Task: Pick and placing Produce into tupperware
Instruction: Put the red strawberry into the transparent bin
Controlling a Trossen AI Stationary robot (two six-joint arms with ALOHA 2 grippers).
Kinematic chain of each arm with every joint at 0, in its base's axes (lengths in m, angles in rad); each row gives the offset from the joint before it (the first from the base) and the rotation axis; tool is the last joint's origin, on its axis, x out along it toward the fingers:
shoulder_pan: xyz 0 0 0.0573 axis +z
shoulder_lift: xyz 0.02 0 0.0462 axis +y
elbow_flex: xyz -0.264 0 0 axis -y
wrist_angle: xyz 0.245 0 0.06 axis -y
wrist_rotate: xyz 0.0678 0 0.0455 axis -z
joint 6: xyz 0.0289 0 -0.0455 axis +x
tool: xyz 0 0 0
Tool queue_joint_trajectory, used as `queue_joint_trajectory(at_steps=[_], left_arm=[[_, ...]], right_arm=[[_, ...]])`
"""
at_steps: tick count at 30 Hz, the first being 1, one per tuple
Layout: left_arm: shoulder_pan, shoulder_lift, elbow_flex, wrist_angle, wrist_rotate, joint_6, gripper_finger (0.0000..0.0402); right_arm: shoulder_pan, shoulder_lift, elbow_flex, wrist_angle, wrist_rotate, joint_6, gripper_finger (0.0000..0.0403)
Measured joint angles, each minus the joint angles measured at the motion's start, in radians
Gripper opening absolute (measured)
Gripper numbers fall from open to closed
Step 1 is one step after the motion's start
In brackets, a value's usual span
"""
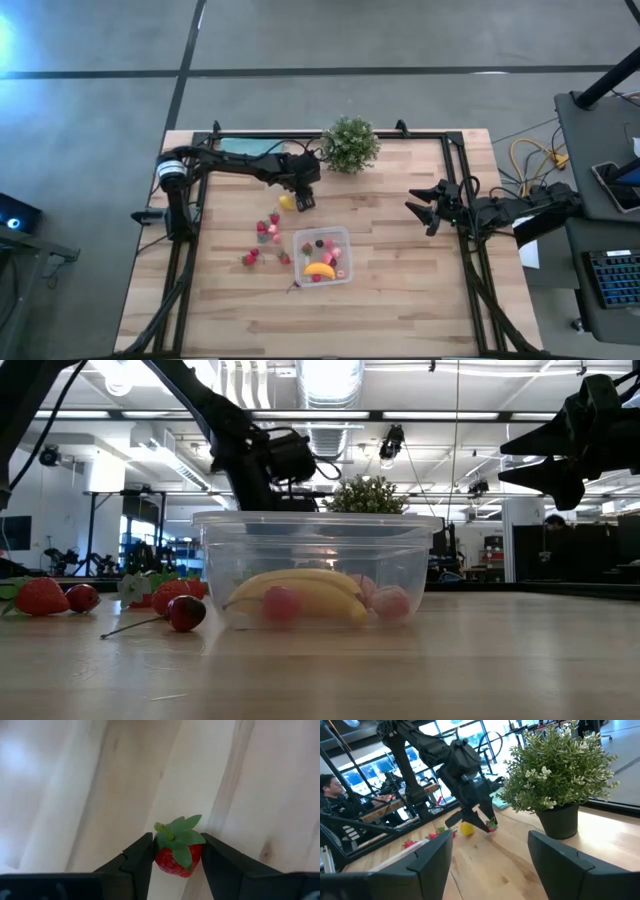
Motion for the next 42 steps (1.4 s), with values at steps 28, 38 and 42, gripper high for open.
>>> queue_joint_trajectory(at_steps=[28, 38, 42], left_arm=[[-0.392, -0.322, 0.055, -0.071, -0.044, -0.354, 0.0136], [-0.509, -0.242, 0.000, -0.073, -0.039, -0.381, 0.0136], [-0.529, -0.188, -0.003, -0.062, -0.022, -0.466, 0.0140]], right_arm=[[0.000, 0.000, 0.000, 0.000, 0.000, 0.000, 0.0247], [0.000, 0.000, 0.000, 0.000, 0.000, 0.000, 0.0252], [0.000, 0.001, 0.000, 0.000, 0.000, 0.000, 0.0248]])
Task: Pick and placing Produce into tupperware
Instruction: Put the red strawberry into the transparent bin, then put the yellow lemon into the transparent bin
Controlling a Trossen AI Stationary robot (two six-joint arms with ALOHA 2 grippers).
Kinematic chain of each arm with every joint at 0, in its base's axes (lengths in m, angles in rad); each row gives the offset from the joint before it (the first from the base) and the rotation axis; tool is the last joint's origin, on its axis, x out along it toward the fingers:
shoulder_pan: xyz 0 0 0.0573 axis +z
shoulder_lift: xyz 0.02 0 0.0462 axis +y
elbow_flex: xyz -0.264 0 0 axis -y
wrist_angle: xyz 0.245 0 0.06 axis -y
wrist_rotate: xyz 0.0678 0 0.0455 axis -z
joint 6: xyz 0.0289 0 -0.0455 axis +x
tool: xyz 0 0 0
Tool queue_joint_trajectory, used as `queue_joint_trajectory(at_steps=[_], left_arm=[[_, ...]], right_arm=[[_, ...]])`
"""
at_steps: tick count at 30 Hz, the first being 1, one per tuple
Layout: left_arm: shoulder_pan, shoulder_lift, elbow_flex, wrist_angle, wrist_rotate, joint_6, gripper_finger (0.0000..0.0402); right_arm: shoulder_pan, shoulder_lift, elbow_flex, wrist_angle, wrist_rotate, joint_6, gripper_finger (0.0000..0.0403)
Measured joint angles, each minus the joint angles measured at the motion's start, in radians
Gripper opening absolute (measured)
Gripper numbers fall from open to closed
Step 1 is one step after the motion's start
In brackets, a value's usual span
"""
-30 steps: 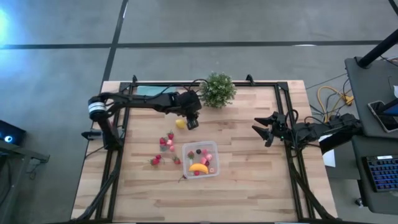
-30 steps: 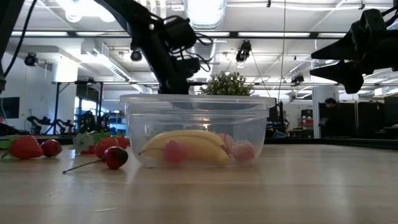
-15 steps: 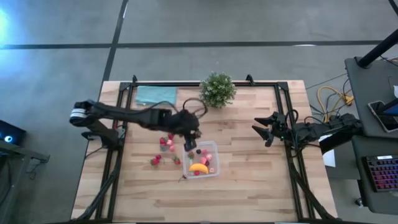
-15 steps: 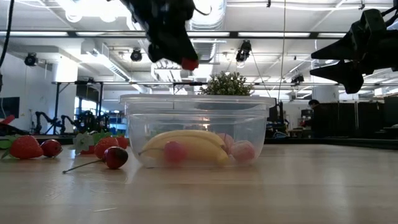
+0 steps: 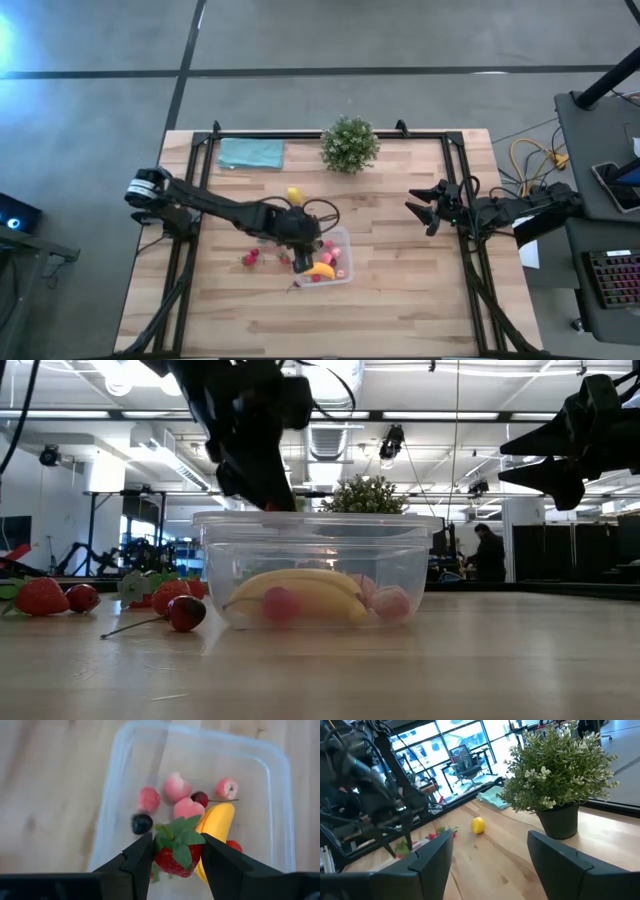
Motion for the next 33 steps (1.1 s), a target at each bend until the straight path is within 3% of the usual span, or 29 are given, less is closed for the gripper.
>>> queue_joint_trajectory(at_steps=[6, 16, 20, 26, 33], left_arm=[[-0.028, 0.054, 0.001, 0.006, 0.003, -0.185, 0.0188], [-0.050, 0.031, 0.002, -0.008, -0.026, -0.169, 0.0289], [-0.046, -0.032, 0.002, -0.001, -0.076, -0.129, 0.0296], [-0.044, -0.135, 0.002, -0.008, -0.253, -0.013, 0.0297], [0.015, -0.163, 0.002, -0.028, -0.278, -0.121, 0.0297]], right_arm=[[0.000, 0.000, 0.000, 0.000, 0.000, 0.000, 0.0250], [0.000, 0.000, 0.000, 0.000, 0.000, 0.000, 0.0250], [0.000, 0.000, 0.000, 0.000, 0.000, 0.000, 0.0247], [0.000, 0.000, 0.000, 0.000, 0.000, 0.000, 0.0252], [0.000, 0.000, 0.000, 0.000, 0.000, 0.000, 0.0250]])
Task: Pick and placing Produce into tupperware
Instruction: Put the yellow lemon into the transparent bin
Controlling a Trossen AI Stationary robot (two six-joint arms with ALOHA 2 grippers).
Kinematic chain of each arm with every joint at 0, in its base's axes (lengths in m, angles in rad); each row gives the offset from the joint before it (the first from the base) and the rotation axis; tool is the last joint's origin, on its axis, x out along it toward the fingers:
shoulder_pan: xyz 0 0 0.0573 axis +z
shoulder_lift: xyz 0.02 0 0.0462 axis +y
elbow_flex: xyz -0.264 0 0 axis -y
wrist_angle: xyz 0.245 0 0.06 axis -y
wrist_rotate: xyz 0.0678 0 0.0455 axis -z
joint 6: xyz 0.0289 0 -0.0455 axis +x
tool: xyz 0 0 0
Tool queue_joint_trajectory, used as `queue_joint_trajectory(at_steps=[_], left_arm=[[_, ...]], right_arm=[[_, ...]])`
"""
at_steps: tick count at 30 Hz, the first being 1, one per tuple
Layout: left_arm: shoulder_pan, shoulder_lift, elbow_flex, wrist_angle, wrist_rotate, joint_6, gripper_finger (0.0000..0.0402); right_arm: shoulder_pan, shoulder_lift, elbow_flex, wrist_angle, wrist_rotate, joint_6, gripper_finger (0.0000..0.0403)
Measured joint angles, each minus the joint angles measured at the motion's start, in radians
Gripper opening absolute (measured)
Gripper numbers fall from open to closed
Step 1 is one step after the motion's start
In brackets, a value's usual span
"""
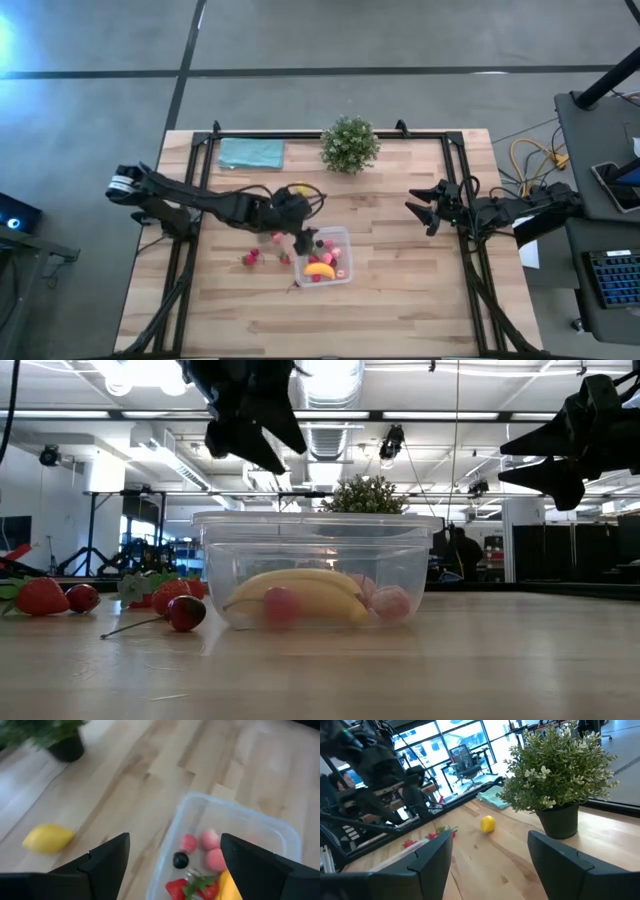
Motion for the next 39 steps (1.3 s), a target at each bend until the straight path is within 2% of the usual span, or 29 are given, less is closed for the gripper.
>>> queue_joint_trajectory(at_steps=[5, 8, 10, 16, 19, 22, 29, 31, 36, 39], left_arm=[[0.107, 0.028, 0.000, -0.038, 0.010, -0.133, 0.0297], [0.181, 0.040, 0.000, -0.028, 0.031, -0.147, 0.0297], [0.221, 0.050, 0.000, 0.011, 0.034, -0.062, 0.0297], [0.290, 0.081, 0.000, 0.063, 0.067, 0.382, 0.0297], [0.326, 0.110, 0.000, 0.063, 0.114, 0.450, 0.0297], [0.360, 0.152, 0.000, 0.057, 0.158, 0.446, 0.0297], [0.431, 0.238, 0.029, 0.055, 0.157, 0.436, 0.0297], [0.458, 0.261, 0.045, 0.056, 0.151, 0.367, 0.0297], [0.547, 0.317, 0.079, 0.058, 0.171, 0.077, 0.0297], [0.581, 0.349, 0.100, 0.078, 0.211, 0.027, 0.0297]], right_arm=[[0.000, 0.000, 0.000, 0.000, 0.000, 0.000, 0.0247], [0.000, -0.001, 0.000, 0.000, 0.000, 0.000, 0.0250], [0.000, -0.001, 0.000, 0.000, 0.000, 0.000, 0.0252], [0.000, -0.001, 0.000, 0.000, 0.000, 0.000, 0.0252], [0.000, -0.001, 0.000, 0.000, 0.000, 0.000, 0.0248], [0.000, 0.000, 0.000, 0.000, 0.000, 0.000, 0.0247], [0.000, 0.000, 0.000, 0.000, 0.000, 0.000, 0.0253], [0.000, 0.000, 0.000, 0.000, 0.000, 0.000, 0.0253], [0.000, 0.000, 0.000, 0.000, 0.000, 0.000, 0.0249], [0.000, 0.000, 0.000, 0.000, 0.000, 0.000, 0.0247]])
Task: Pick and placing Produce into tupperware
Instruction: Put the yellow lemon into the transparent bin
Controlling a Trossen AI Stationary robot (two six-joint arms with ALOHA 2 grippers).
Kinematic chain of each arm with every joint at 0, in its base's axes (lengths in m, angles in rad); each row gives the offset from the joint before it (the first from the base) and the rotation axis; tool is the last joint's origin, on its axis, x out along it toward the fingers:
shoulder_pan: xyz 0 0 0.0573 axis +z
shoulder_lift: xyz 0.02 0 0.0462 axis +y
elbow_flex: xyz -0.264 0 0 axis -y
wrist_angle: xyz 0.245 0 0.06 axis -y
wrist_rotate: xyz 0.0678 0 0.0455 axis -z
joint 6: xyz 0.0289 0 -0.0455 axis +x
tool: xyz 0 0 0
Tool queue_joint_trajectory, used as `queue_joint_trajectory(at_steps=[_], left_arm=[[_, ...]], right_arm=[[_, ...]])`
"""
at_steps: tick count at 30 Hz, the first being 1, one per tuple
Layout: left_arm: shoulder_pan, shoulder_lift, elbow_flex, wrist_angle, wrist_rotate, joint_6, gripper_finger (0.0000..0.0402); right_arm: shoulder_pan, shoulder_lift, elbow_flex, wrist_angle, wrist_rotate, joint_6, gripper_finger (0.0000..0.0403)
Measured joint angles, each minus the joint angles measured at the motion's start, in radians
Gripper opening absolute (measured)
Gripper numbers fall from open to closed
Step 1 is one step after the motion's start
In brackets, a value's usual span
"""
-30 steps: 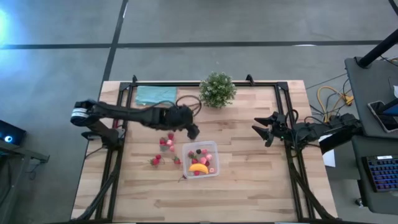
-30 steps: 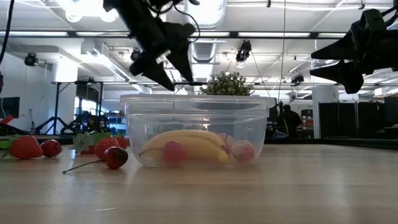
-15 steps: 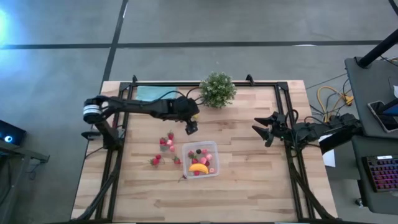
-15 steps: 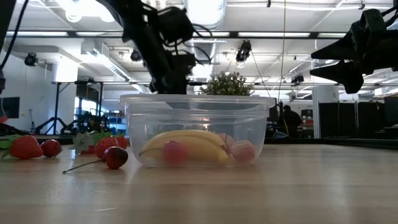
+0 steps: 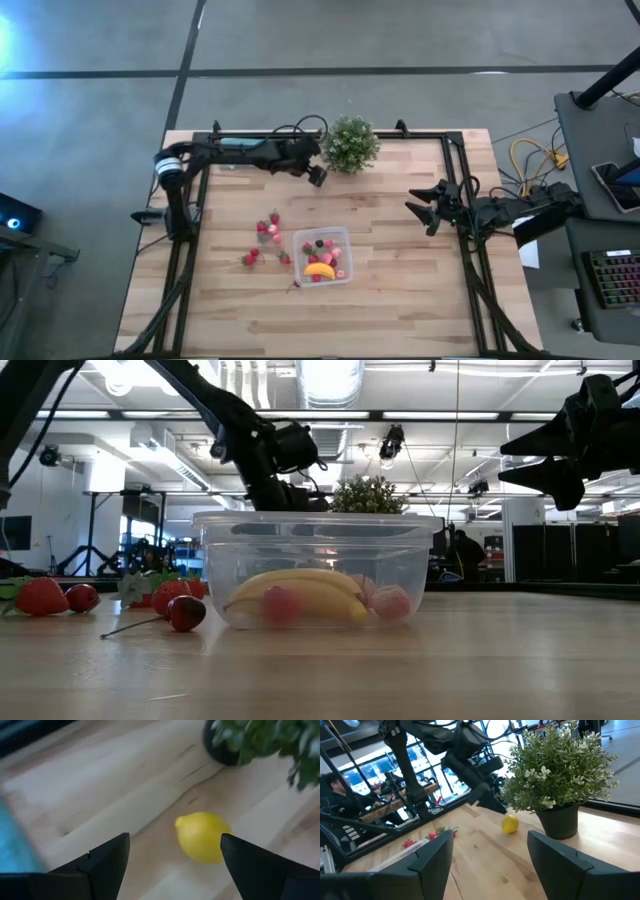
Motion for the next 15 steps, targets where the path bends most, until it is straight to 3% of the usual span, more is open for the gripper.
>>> queue_joint_trajectory(at_steps=[5, 15], left_arm=[[0.011, 0.051, 0.021, 0.060, 0.098, -0.001, 0.0297], [-0.003, 0.094, 0.013, 0.081, 0.076, -0.001, 0.0297]], right_arm=[[0.000, 0.000, 0.000, 0.000, 0.000, 0.000, 0.0249], [0.000, 0.000, 0.000, 0.000, 0.000, 0.000, 0.0247]])
